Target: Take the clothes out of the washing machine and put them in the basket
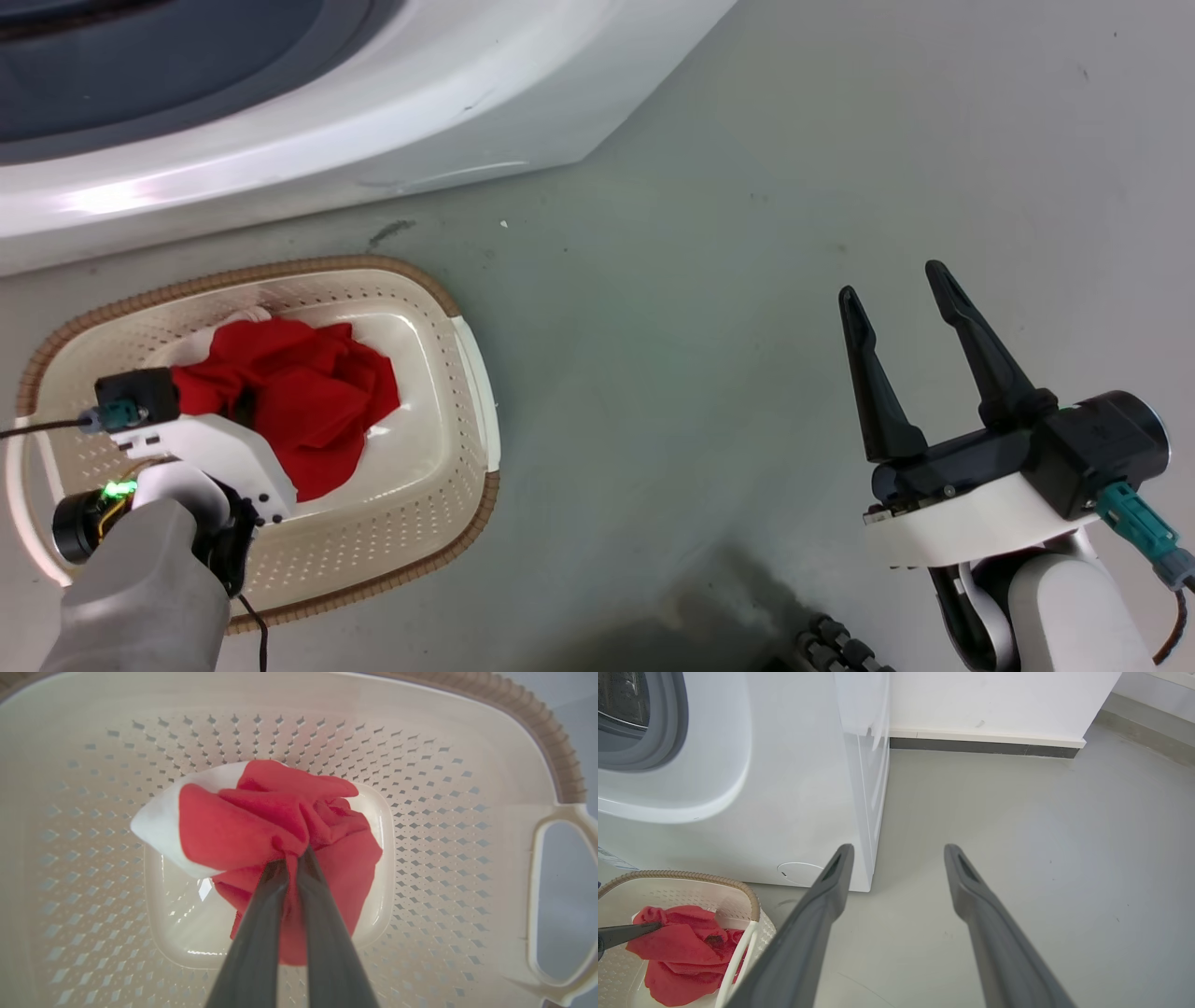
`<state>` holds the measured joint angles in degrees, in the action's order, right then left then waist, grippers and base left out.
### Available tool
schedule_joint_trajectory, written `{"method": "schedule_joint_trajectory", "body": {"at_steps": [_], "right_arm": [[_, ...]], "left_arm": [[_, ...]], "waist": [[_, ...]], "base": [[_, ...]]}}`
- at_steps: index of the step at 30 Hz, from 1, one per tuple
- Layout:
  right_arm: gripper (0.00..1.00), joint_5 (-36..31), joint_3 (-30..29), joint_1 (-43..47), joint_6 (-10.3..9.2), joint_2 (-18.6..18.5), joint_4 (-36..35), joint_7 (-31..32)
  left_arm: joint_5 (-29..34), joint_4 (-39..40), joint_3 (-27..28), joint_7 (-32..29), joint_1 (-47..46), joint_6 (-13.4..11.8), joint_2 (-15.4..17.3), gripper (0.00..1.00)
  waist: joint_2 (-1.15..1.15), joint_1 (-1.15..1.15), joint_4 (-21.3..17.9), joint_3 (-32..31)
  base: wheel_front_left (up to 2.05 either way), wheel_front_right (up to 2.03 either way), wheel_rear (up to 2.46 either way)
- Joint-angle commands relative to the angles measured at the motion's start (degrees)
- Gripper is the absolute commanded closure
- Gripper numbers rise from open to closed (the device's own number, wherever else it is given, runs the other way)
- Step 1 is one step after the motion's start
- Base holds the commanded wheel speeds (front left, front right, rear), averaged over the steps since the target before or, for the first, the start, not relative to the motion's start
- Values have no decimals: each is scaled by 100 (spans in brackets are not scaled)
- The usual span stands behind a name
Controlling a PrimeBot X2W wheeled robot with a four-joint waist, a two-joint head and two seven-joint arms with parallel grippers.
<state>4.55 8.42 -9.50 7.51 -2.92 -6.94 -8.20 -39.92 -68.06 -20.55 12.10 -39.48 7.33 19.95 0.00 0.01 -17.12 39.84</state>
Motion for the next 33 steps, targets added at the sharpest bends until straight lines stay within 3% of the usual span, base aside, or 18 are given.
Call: {"method": "schedule_joint_trajectory", "body": {"at_steps": [1,12,13,14,15,27,33], "right_arm": [[0,17,14,-109,-4,7,-18,-40],[0,28,62,-170,-4,7,54,-89],[0,25,58,-178,-4,7,61,-95],[0,32,45,-177,-4,7,76,-95],[0,27,27,-180,-4,6,92,-93],[0,-21,-66,-33,-4,5,414,-48],[0,-100,-173,165,-4,4,497,92]], "left_arm": [[-23,-55,-8,-16,-124,5,34,100],[-69,-345,-218,-74,-445,17,34,100],[-79,-351,-249,-68,-436,17,9,91],[-83,-354,-286,-71,-412,18,-18,40],[-105,-345,-307,-35,-385,18,-31,0],[-156,-124,-404,309,214,13,-260,0],[174,731,-50,308,611,-164,-278,0]], "waist": [[0,-1,-73,161],[0,-1,-72,300],[0,-1,-59,269],[0,-1,-44,229],[0,-1,-29,180],[0,-1,251,-1198],[0,-1,455,-1928]], "base": [[0,0,0],[0,0,0],[0,0,0],[0,0,0],[0,0,0],[0,0,0],[0,0,0]]}}
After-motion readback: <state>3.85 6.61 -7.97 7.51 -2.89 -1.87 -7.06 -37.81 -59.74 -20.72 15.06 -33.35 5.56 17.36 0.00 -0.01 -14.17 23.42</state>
